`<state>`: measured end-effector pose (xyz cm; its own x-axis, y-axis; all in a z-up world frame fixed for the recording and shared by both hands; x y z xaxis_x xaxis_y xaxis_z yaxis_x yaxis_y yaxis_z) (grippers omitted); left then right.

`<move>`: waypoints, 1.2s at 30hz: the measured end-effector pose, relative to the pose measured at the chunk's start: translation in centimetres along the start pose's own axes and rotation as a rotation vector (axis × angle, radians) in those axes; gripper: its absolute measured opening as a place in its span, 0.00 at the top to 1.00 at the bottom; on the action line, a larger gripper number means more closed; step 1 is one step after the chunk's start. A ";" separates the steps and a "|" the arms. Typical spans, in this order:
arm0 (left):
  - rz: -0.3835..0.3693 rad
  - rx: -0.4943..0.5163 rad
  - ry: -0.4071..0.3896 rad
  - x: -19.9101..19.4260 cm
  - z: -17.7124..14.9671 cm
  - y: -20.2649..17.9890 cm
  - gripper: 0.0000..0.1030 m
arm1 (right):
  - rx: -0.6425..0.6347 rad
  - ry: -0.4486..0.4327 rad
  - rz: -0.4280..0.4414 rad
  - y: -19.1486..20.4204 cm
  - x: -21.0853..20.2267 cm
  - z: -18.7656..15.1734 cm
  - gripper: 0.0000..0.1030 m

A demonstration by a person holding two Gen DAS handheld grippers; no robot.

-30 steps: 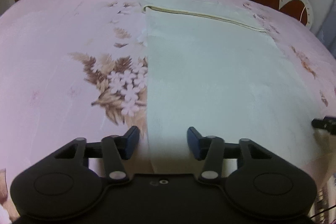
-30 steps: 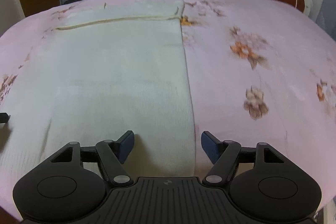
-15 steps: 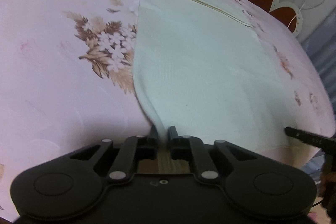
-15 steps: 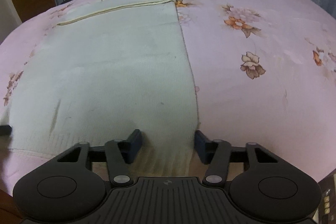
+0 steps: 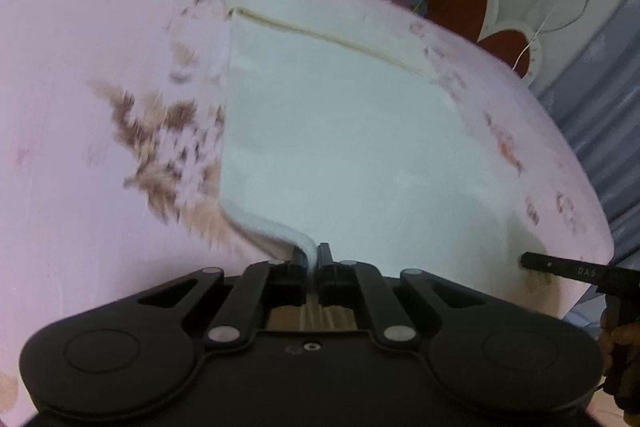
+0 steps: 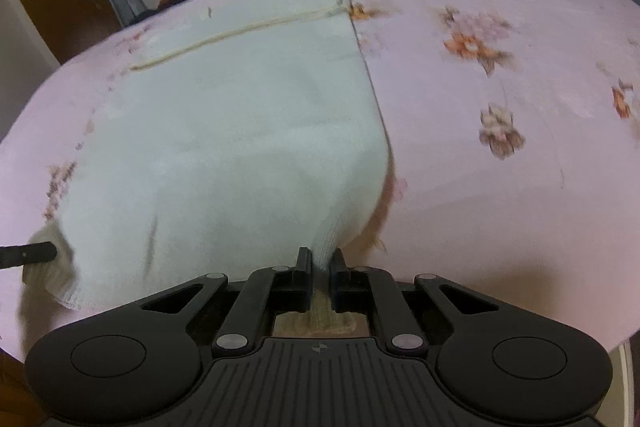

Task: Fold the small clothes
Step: 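Lift the hem with both tools and fold it over toward the collar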

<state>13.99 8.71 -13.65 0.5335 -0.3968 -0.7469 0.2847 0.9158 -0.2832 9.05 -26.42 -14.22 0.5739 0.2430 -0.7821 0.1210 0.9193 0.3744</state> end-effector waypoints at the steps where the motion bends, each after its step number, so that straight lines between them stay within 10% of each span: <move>1: -0.002 0.004 -0.016 -0.1 0.7 0.0 0.96 | 0.002 -0.011 0.009 0.2 -0.2 0.5 0.92; 18: 0.079 0.029 -0.248 3.3 14.6 2.3 0.96 | 0.035 -0.171 0.143 3.3 4.0 15.8 0.92; 36: 0.160 -0.068 -0.278 13.5 26.5 5.9 0.96 | 0.198 -0.142 0.209 1.9 17.1 31.5 0.92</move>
<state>43.95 7.18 -9.48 0.7672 -0.2401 -0.5948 0.1303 0.9663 -0.2220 44.58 -30.23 -11.17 0.7087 0.3614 -0.6060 0.1362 0.7726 0.6201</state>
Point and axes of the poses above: each gripper's, at about its wrist camera, not at the fingertips, and x roughly the way its jaws point, y to its left, z to its top, the point moved 6 cm from there along x, roughly the way its jaws point, and after that the axes turned 9 degrees about x, right-handed, at the moved point
